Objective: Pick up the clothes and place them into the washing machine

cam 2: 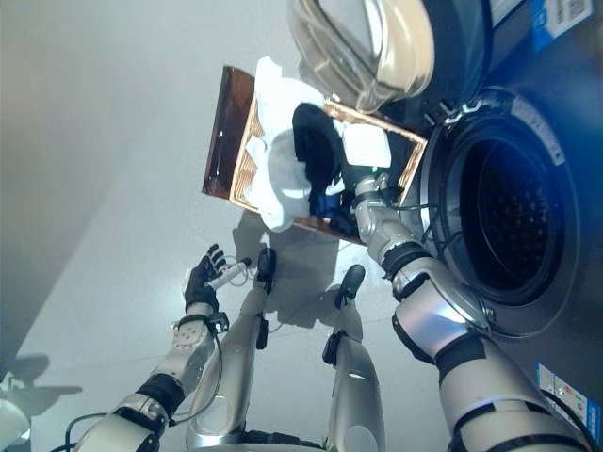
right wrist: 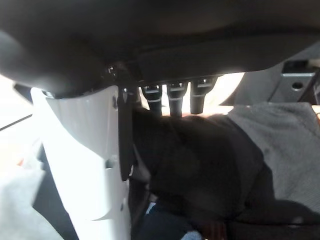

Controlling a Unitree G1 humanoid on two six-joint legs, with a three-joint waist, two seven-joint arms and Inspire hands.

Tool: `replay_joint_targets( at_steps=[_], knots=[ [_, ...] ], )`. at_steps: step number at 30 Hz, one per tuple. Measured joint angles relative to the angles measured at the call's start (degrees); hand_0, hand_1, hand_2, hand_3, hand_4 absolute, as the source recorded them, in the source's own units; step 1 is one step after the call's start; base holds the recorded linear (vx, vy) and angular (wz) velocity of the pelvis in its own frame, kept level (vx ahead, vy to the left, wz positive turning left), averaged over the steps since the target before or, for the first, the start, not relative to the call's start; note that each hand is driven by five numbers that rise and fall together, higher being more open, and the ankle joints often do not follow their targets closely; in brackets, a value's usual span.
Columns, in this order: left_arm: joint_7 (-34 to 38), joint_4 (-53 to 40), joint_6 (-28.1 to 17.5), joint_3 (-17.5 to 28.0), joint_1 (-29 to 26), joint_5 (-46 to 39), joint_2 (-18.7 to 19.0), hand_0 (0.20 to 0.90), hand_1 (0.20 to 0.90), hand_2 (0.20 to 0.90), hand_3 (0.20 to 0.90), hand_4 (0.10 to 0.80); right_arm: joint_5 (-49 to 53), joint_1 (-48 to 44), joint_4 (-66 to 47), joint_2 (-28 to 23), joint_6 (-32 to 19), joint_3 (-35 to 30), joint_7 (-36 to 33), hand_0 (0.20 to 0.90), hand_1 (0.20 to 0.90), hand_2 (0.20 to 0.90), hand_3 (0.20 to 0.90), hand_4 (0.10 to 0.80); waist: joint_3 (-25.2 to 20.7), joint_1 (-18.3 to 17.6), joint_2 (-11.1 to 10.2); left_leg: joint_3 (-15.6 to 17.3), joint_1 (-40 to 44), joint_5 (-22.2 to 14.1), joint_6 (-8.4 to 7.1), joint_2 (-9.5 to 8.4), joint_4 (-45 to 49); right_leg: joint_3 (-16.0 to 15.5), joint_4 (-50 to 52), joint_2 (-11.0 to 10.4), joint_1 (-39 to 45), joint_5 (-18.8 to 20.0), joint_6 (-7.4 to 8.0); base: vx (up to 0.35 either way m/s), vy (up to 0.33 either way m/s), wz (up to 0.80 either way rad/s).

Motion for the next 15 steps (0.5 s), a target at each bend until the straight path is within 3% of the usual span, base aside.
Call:
replay_joint_targets(
  at_steps=[9, 10, 12, 13, 14, 15],
  knots=[
    [0.02, -1.57, 0.18, -0.04, -0.08, -0.46, 0.38, 0.900, 0.900, 0.900, 0.900, 0.800, -0.20, -3.31, 1.03, -2.07, 0.91, 0.14, -0.51, 0.900, 0.900, 0.900, 0.900, 0.800, 0.18, 1.00, -0.02, -0.17, -4.56, 0.16, 0.02, -0.01, 0.93, -0.05, 0.69, -0.11, -4.25, 0.17, -0.03, -0.025, 0.010, 0.01],
    [0.02, -2.01, 0.18, -0.05, -0.11, -0.46, 0.38, 0.900, 0.900, 0.900, 0.900, 0.800, -0.23, -3.60, 1.28, -2.05, 0.89, 0.22, -0.54, 0.856, 0.856, 0.856, 0.856, 0.769, 0.19, 1.01, -0.04, -0.22, -4.81, 0.16, 0.02, 0.00, 0.98, -0.06, 0.87, -0.12, -4.58, 0.17, -0.03, 0.000, 0.000, 0.00],
    [0.02, -2.69, 0.16, -0.05, -0.15, -0.46, 0.38, 0.900, 0.900, 0.900, 0.900, 0.800, -0.51, -4.13, 1.83, -2.05, 0.82, 0.22, -0.52, 0.529, 0.529, 0.529, 0.529, 0.535, 0.19, 0.98, -0.04, -0.26, -5.25, 0.15, 0.01, 0.00, 1.41, -0.07, 0.85, -0.11, -4.83, 0.29, -0.15, 0.000, 0.000, 0.00],
    [0.01, -2.81, 0.15, -0.07, -0.19, -0.45, 0.38, 0.900, 0.900, 0.900, 0.900, 0.800, -0.70, -4.40, 2.05, -2.05, 0.82, 0.22, -0.52, 0.472, 0.472, 0.472, 0.472, 0.494, 0.19, 0.98, -0.04, -0.30, -5.45, 0.15, 0.00, 0.01, 1.59, -0.08, 0.85, -0.10, -4.92, 0.36, -0.15, 0.000, 0.000, 0.00],
    [0.01, -2.82, 0.17, -0.18, -0.25, -0.46, 0.37, 0.900, 0.900, 0.900, 0.900, 0.800, -1.13, -4.92, 2.32, -2.08, 0.89, 0.21, -0.51, 0.200, 0.200, 0.200, 0.200, 0.300, 0.19, 0.97, -0.04, -0.31, -5.59, 0.14, 0.00, 0.00, 1.68, -0.08, 0.84, -0.09, -5.02, 0.47, -0.19, 0.000, 0.000, 0.00],
    [0.01, -2.82, 0.19, -0.28, -0.24, -0.46, 0.39, 0.900, 0.900, 0.900, 0.900, 0.800, -1.14, -5.15, 2.39, -2.19, 0.92, 0.21, -0.51, 0.200, 0.200, 0.200, 0.200, 0.300, 0.19, 0.99, -0.04, -0.31, -5.63, 0.14, -0.02, -0.02, 1.71, -0.06, 0.85, -0.09, -5.07, 0.53, -0.19, 0.000, 0.000, 0.00]
  ],
)
